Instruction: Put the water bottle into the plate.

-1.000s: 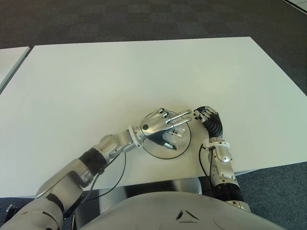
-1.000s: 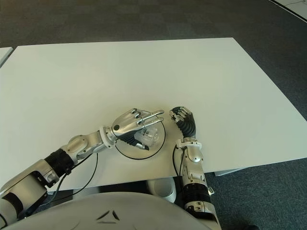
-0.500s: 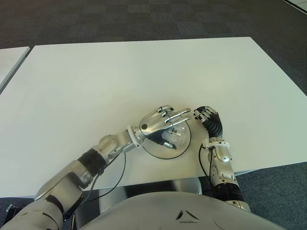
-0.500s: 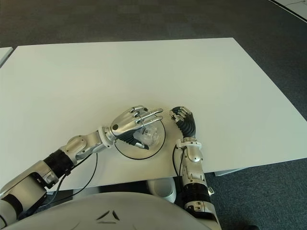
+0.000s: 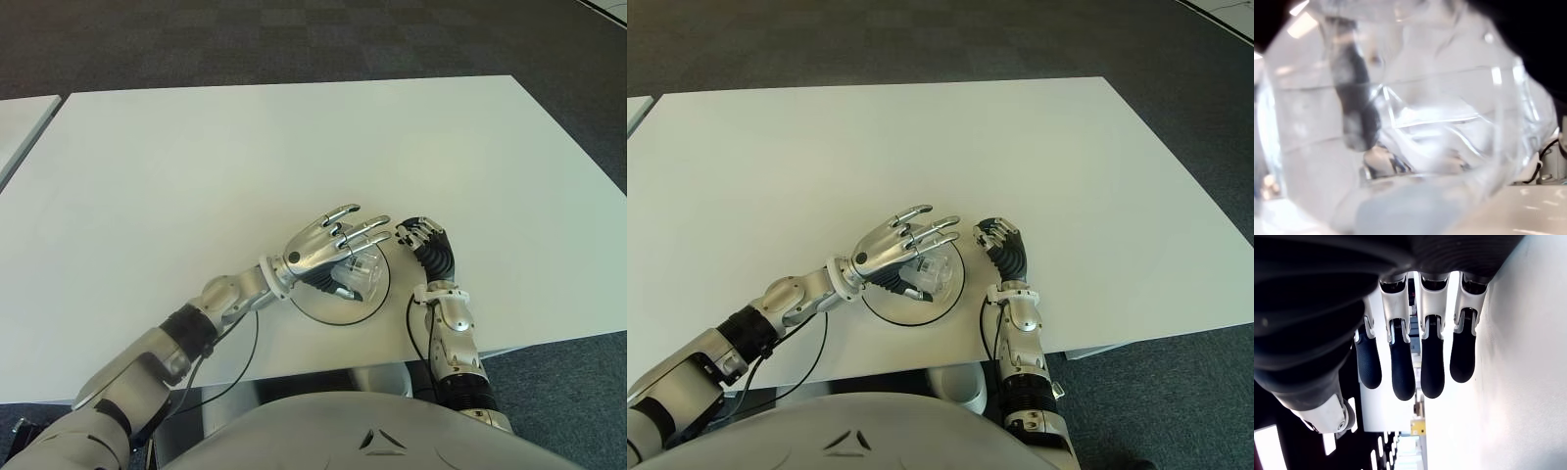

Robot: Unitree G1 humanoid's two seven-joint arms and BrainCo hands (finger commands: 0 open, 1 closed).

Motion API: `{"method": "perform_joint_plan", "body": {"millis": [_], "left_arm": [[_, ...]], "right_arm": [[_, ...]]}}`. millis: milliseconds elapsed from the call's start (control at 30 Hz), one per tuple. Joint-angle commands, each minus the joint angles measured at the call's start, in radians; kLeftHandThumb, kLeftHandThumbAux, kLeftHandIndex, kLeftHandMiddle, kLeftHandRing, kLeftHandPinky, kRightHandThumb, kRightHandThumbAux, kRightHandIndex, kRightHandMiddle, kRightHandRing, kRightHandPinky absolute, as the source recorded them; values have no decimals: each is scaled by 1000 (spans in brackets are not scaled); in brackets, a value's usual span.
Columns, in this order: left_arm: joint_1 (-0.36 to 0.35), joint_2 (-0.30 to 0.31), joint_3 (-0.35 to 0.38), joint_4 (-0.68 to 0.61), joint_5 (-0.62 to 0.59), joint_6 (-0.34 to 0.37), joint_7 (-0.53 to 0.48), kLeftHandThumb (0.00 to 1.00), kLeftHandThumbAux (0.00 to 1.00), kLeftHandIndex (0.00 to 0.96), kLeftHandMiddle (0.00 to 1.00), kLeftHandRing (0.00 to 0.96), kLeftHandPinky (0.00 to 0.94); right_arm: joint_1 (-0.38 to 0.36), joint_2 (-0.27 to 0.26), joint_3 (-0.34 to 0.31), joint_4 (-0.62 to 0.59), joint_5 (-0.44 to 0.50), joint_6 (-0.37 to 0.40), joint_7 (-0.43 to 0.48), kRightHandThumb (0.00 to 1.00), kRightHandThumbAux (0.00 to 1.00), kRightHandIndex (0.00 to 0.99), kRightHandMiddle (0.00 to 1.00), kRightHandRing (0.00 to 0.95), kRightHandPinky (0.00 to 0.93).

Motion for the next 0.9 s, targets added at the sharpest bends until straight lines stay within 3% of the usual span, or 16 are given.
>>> {"method": "perform_joint_plan", "body": {"millis": [33,533,900], "left_arm": [[1,-15,15,15,-18,6,21,82,418,0,0,0,0],[-1,-12,19,25,-104,-34,-109,225,333,0,0,0,0],[8,-14,31,12,-123,-31,-157,198,354,0,0,0,0]], "right_arm": [[26,5,0,35,2,36,0,713,724,430,491,484,492],[29,2,4,29,-1,37,3,713,725,430,494,485,489],[30,2,6,27,-1,42,-1,713,725,429,492,484,495]]}}
